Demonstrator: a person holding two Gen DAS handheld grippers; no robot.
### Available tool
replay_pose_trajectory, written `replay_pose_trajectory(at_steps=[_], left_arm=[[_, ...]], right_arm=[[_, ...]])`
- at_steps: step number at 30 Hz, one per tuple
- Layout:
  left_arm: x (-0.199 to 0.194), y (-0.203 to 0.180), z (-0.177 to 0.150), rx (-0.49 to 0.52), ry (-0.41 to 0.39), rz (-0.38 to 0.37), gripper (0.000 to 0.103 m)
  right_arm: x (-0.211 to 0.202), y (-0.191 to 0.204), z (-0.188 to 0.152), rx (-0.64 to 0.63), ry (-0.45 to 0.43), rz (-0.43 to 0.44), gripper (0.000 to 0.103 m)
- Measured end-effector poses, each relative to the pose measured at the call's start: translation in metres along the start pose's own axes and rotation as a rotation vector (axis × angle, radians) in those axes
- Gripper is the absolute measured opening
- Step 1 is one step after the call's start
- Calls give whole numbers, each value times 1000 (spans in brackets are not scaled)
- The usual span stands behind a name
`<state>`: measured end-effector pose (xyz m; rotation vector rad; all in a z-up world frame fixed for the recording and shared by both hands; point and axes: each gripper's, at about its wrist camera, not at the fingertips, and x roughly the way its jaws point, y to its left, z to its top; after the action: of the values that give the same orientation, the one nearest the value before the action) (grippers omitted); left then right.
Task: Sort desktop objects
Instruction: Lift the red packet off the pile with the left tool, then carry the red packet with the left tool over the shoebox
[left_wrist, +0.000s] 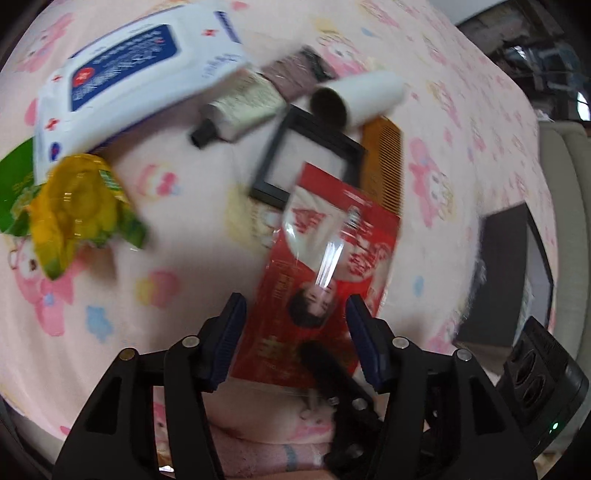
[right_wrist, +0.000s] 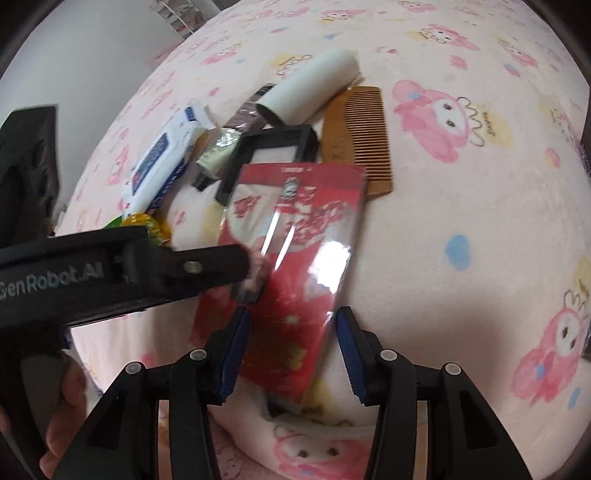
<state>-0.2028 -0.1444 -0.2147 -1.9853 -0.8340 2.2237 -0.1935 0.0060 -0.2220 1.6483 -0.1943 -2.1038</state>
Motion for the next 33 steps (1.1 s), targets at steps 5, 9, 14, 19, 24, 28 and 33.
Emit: replay_pose_trajectory(at_steps=[5,9,14,19,24,28,33], left_arm=[[-7,-8,-10,40,-11,-120,57],[-19,-26,-24,109,-37,-214,45],[-30,-60,-39,251,-45,-292,32],[-22,-69,-45,258,-32,-261,33],[-11,-57,-43,188,-33,-146,31],[-6,-51,-40,133,-38,-139,31],[-3,-56,-37,100,-64,-166,31]], right_arm=[[-31,2,0,-29,-69,-49,46],[-59,-2,-2,-28,-114,-23,46],[-91,3,-15,-57,-133,29,45],[-110,-14,-23,-62,-146,55,45],[-102,-34,-31,-65,-122,-14,45],[-105,-67,-32,-6,-109,-21,45],[-99,-95,-38,76,-65,23,45]])
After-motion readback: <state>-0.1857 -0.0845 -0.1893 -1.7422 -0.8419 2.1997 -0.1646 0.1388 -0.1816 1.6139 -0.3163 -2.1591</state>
